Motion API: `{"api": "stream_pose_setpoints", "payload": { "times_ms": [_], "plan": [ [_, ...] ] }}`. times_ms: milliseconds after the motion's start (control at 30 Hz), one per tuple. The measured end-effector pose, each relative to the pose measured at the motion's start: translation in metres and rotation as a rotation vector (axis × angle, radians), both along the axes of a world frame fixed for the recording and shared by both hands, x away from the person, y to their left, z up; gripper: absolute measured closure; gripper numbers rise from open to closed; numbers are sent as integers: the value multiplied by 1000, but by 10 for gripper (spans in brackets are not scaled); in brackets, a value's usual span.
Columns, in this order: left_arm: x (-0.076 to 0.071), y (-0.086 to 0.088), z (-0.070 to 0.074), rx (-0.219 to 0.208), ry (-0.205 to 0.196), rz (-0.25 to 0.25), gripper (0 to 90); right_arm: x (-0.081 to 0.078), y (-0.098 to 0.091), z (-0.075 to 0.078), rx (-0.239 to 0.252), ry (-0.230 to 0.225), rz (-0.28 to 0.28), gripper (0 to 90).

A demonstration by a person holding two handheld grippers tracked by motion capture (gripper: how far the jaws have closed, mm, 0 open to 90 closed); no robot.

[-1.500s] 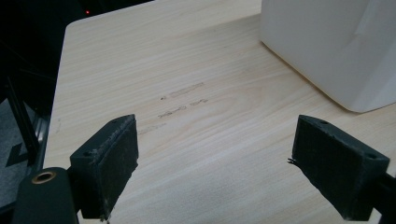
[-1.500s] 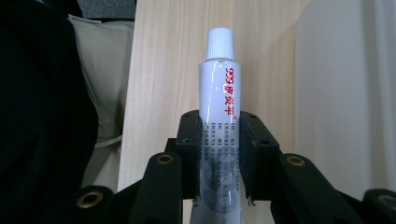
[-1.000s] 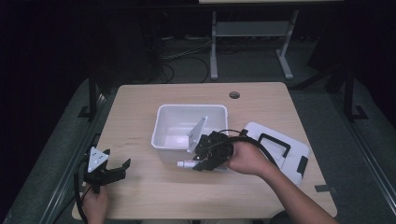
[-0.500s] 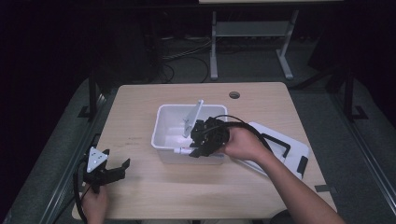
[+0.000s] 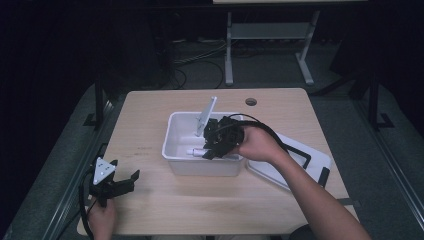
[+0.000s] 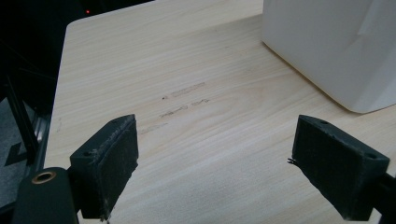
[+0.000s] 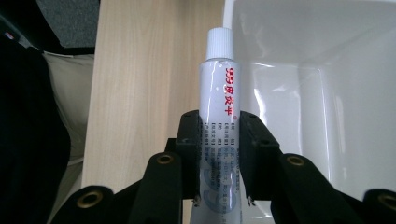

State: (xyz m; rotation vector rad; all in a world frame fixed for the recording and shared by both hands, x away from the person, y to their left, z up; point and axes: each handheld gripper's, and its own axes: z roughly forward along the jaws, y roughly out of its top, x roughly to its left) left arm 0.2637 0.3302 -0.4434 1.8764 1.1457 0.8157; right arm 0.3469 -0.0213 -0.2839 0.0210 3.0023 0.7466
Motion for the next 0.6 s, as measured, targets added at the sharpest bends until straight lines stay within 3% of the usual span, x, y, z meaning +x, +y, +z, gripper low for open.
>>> {"api": "stream_pose_setpoints", "payload": {
  "times_ms": [600],
  "plan": [
    [1,-1,0,3,2,-4,137,27,4,-19,-12,25,-41,711]
  ]
}}
